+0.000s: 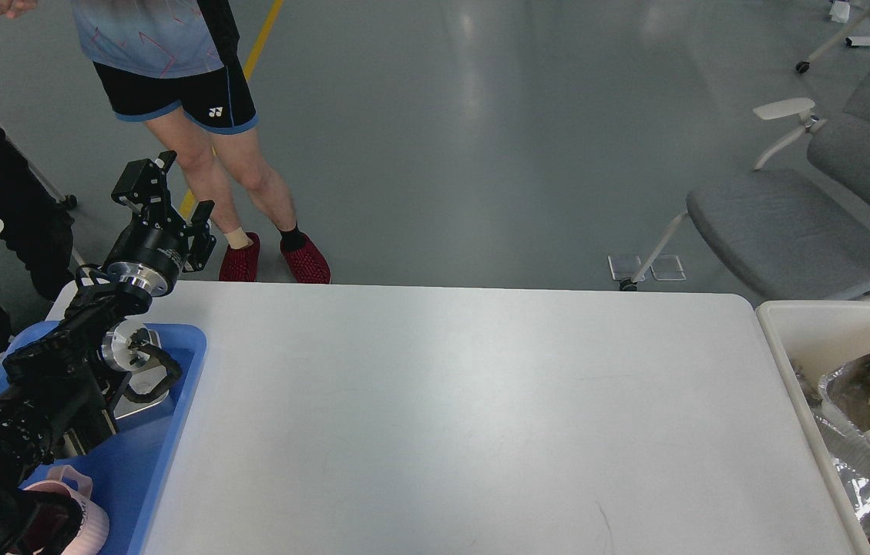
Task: Tidy desktop
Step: 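Release the foil tray into the white bin and withdraw the right gripper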
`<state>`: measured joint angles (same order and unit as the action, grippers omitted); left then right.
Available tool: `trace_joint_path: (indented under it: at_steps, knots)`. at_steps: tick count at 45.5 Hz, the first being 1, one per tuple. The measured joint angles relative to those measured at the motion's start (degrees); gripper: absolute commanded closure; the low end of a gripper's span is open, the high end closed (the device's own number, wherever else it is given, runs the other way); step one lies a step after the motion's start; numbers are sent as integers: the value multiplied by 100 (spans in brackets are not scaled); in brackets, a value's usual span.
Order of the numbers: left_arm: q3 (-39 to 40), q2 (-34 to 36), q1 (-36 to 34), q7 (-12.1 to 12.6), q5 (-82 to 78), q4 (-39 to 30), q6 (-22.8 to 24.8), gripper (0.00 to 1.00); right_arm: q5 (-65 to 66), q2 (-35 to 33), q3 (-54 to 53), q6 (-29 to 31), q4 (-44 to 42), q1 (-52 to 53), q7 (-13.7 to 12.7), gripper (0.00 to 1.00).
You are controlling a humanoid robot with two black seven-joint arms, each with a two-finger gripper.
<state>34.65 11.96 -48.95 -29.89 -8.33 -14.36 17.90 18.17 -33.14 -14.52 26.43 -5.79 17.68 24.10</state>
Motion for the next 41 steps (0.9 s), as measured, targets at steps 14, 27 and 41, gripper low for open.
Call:
trace_joint_path:
  at_steps: [14,27,41]
  knots:
    - [-2,-1,-7,0,-2,-5,-15,8,-43,34,-252,-277,-96,-2,7,3]
    - [6,-1,-46,0,5,-5,-23,8,-50,35,-472,-295,-97,-14,16,1]
    - [13,2,-33,0,21,-6,-24,8,-60,330,-1606,-288,-35,861,54,0]
